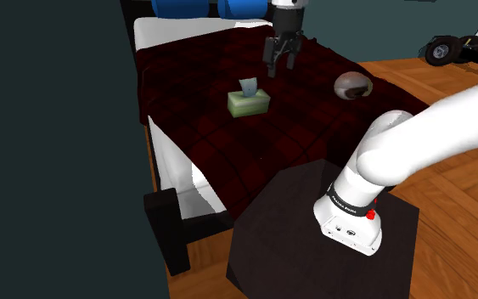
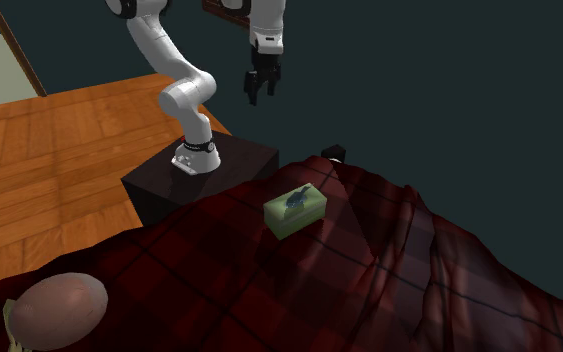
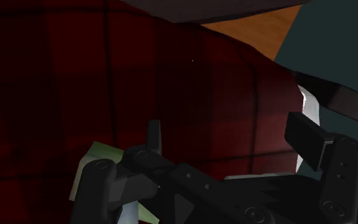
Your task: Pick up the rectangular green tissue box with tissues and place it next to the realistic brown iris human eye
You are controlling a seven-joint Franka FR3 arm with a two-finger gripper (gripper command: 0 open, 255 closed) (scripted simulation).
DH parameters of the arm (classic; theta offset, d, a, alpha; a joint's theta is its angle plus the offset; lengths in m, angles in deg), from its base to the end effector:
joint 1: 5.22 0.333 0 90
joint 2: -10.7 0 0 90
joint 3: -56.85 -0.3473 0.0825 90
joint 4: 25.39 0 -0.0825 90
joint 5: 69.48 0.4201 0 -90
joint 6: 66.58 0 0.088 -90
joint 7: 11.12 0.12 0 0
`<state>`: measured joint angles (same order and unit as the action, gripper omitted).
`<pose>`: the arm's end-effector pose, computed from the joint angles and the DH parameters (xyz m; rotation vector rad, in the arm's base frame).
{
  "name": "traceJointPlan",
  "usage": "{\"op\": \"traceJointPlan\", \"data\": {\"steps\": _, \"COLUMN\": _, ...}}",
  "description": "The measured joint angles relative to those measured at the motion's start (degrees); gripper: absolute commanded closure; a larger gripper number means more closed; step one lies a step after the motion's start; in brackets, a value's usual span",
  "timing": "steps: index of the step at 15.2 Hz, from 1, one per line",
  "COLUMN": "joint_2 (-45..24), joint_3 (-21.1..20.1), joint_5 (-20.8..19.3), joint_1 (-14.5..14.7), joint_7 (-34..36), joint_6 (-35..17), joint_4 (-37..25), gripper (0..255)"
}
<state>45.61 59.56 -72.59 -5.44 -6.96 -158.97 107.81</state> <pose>0.3710 -0.0282 0.5574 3.1043 -0.1690 -0.1602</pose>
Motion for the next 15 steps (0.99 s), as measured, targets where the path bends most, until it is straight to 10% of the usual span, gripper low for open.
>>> {"op": "traceJointPlan", "data": {"steps": 15, "joint_2": -32.77, "joint_3": 6.52, "joint_5": -1.26, "joint_1": -2.33, "joint_7": -10.78, "joint_6": -10.32, "joint_4": -18.88, "gripper": 0}}
